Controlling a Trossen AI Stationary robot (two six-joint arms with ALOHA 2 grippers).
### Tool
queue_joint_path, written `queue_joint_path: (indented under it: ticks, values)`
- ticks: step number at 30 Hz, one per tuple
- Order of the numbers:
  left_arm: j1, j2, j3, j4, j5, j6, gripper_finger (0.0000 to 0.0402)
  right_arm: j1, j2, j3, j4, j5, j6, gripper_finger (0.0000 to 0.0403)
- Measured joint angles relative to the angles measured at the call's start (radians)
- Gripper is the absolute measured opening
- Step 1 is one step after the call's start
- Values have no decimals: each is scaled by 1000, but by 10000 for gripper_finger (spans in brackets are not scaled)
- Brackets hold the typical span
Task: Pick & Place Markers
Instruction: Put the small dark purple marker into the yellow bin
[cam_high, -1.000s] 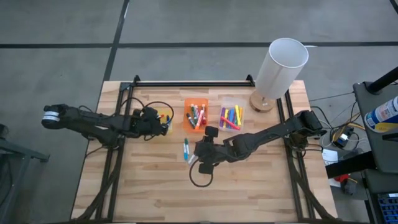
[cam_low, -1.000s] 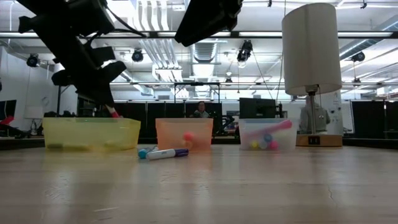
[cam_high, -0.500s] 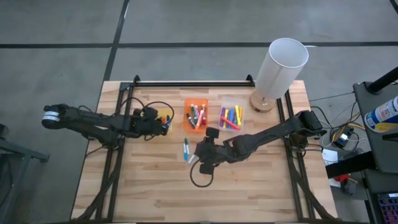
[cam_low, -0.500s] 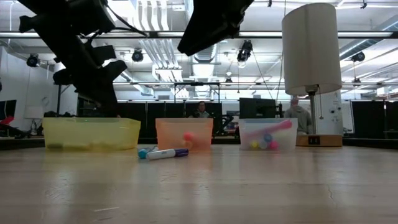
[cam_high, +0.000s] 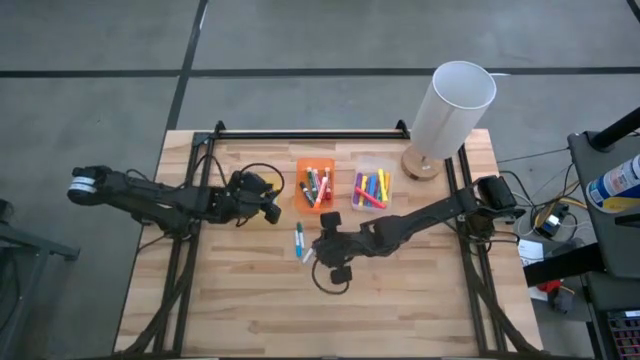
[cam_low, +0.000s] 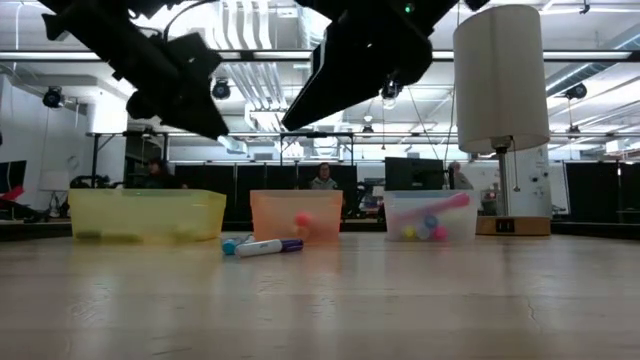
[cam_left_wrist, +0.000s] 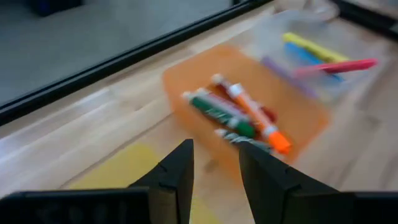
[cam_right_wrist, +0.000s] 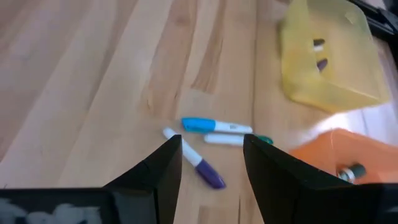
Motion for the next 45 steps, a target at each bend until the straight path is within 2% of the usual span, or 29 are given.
queue_joint_path:
  ticks: [4,15,20,24,33,45]
  values:
    - [-27,0,0,96,54,77,122,-40,0,-27,70,-72,-35,162]
    - [-152,-16,-1,385,270,320,122,-137,25,-58,82,-273,-138,155]
    - [-199,-30,-1,478,414,370,122,-160,88,-48,119,-301,-154,155]
    - [-218,-37,-1,519,474,373,122,-165,153,-13,117,-302,-177,153]
    - [-223,-39,-2,527,490,373,122,-169,213,42,7,-303,-206,148]
    - [-223,-41,-2,533,492,374,122,-185,252,30,17,-361,-207,143]
